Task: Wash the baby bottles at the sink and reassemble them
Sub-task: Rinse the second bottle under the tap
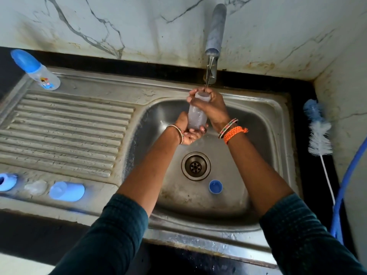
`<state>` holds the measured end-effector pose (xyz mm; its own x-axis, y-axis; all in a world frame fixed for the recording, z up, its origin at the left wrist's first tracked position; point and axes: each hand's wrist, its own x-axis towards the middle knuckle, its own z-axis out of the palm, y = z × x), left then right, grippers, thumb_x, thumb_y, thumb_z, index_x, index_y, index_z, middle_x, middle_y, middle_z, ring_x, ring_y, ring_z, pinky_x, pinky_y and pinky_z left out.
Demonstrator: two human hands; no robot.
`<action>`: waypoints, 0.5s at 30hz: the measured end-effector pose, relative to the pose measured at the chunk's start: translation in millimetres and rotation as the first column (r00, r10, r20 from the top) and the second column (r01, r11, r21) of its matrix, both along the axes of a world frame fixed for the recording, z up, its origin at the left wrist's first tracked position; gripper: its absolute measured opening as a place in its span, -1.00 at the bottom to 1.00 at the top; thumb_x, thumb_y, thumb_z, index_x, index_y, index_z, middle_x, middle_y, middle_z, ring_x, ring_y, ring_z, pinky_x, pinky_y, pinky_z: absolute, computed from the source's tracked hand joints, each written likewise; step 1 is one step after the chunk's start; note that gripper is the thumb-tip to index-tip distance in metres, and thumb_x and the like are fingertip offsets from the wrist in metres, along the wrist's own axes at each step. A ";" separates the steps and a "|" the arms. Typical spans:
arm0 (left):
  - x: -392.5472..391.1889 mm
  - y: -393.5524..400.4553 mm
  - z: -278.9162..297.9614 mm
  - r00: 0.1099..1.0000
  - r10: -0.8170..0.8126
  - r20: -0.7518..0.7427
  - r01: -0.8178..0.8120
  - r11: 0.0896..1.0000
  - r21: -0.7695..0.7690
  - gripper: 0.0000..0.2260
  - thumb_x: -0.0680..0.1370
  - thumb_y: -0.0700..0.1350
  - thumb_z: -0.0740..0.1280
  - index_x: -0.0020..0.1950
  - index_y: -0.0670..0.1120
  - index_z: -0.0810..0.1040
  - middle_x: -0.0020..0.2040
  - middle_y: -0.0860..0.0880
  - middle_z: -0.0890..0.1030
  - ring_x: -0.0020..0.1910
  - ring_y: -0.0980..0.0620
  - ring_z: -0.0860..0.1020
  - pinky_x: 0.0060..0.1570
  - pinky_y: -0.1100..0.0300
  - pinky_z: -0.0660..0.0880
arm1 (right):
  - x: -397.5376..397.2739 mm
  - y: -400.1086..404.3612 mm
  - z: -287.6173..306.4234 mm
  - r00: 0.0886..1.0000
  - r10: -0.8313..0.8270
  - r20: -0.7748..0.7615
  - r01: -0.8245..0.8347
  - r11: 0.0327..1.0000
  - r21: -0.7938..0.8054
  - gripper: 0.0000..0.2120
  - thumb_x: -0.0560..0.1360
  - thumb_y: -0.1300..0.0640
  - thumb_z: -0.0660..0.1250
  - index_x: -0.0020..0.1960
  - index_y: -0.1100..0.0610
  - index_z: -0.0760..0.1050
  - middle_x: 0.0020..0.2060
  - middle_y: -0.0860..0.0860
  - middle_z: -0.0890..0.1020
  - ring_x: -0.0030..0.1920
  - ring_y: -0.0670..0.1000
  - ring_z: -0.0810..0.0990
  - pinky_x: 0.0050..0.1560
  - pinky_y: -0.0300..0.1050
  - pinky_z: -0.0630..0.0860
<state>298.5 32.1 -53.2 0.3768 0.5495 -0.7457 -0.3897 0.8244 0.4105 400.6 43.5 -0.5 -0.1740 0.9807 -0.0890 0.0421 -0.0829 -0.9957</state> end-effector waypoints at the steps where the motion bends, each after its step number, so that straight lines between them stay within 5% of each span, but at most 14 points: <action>1: 6.9 0.0 -0.1 0.995 0.102 0.005 -0.102 0.995 0.016 -0.54 0.57 0.08 -0.07 -0.19 -0.22 0.43 -0.49 -0.10 0.43 -0.69 0.14 0.24 -0.77 0.38 0.11 | -1.6 3.2 -1.7 0.995 -0.077 0.059 0.077 0.997 -0.002 -0.86 0.41 0.27 0.46 -0.06 0.20 0.55 -0.15 0.03 0.62 -0.12 -0.03 0.59 -0.03 -0.11 0.54; 4: 22.9 1.4 -3.2 0.924 0.381 0.028 -0.382 0.920 0.085 -0.54 0.61 0.08 -0.06 -0.17 -0.22 0.44 -0.47 -0.13 0.48 -0.61 0.08 0.35 -0.65 0.35 0.26 | -7.1 7.5 -10.0 0.926 -0.231 0.300 0.243 0.970 -0.003 -0.69 0.42 0.05 0.46 0.05 0.22 0.52 -0.03 0.09 0.61 -0.04 0.05 0.57 0.01 -0.10 0.50; 6: 25.8 1.3 -7.3 0.891 0.449 0.064 -0.453 0.885 0.110 -0.59 0.62 0.06 0.01 -0.06 -0.22 0.47 -0.31 -0.15 0.52 -0.41 0.01 0.48 -0.40 0.23 0.42 | -6.7 4.4 -14.8 0.897 -0.257 0.360 0.252 0.966 0.062 -0.65 0.42 -0.01 0.46 0.05 0.20 0.49 -0.07 0.02 0.57 -0.07 0.00 0.53 -0.08 -0.20 0.43; 11: 13.9 2.3 -13.9 0.922 0.379 -0.082 -0.371 0.923 0.098 -0.54 0.62 0.19 -0.01 0.21 -0.13 0.44 0.03 -0.15 0.55 0.14 -0.13 0.50 0.09 0.00 0.47 | -3.3 -7.4 -13.4 0.871 -0.281 0.403 0.156 0.936 0.315 -0.68 0.38 0.03 0.50 0.00 0.21 0.54 -0.19 -0.09 0.52 -0.17 -0.09 0.49 -0.16 -0.32 0.38; 15: -3.4 1.0 -20.7 0.902 0.383 -0.200 -0.365 0.923 0.123 -0.60 0.64 0.09 -0.02 0.20 -0.13 0.46 0.25 -0.15 0.50 0.19 -0.10 0.47 0.11 0.00 0.41 | -7.8 -10.9 -15.0 0.876 -0.298 0.378 0.118 0.895 0.431 -0.71 0.38 0.09 0.51 0.00 0.22 0.54 -0.15 0.00 0.59 -0.15 -0.08 0.50 -0.18 -0.49 0.32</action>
<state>295.1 33.1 -74.0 -0.0339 0.6799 -0.7325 -0.5570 0.5957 0.5787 392.9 32.5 -15.4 0.0047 0.9589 0.2838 0.4919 0.2449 -0.8355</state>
